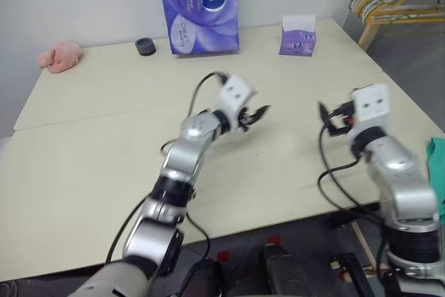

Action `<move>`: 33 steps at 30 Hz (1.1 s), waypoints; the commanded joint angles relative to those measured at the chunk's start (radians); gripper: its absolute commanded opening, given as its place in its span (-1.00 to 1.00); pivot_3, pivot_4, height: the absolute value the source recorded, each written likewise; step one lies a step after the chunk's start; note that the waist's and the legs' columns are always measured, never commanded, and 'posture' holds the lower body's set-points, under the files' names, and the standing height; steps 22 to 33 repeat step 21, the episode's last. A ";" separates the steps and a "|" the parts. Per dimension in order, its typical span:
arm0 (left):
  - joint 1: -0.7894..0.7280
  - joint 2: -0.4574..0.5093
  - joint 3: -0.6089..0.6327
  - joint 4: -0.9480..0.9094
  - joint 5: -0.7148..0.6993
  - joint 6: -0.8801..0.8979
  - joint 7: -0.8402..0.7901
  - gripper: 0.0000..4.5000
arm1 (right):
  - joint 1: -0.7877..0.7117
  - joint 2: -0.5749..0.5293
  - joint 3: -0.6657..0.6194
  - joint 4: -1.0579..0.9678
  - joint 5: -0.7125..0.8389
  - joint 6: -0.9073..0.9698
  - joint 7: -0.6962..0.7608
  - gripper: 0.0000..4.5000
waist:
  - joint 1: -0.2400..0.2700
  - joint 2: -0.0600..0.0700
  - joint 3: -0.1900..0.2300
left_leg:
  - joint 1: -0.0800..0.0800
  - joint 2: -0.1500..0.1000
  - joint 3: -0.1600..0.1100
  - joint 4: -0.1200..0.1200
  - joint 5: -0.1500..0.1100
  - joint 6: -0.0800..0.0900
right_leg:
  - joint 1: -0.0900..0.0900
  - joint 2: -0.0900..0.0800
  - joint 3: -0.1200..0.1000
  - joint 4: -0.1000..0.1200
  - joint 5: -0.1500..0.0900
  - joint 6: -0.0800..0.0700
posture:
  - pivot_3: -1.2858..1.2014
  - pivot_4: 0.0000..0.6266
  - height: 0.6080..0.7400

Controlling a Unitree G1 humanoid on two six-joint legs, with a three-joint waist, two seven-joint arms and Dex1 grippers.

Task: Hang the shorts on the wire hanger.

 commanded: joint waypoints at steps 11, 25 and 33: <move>0.333 -0.074 0.110 -0.273 0.082 0.008 0.374 0.20 | -0.028 0.169 0.004 0.336 0.032 -0.249 0.024 0.98 | 0.164 -0.025 -0.025 | 0.001 -0.003 -0.008 0.001 0.006 0.004 | 0.004 -0.007 -0.019 -0.004 0.010 -0.013 | 0.16 -0.71 1.00; 0.334 -0.047 0.118 -0.257 0.037 -0.033 0.363 0.20 | -0.047 0.172 0.007 0.406 0.025 -0.308 0.032 0.98 | 0.166 -0.023 -0.027 | 0.002 -0.001 -0.019 -0.001 0.012 -0.001 | 0.010 -0.002 -0.028 -0.003 0.011 -0.017 | 0.18 -0.69 1.00; 0.334 -0.047 0.118 -0.257 0.037 -0.033 0.363 0.20 | -0.047 0.172 0.007 0.406 0.025 -0.308 0.032 0.98 | 0.166 -0.023 -0.027 | 0.002 -0.001 -0.019 -0.001 0.012 -0.001 | 0.010 -0.002 -0.028 -0.003 0.011 -0.017 | 0.18 -0.69 1.00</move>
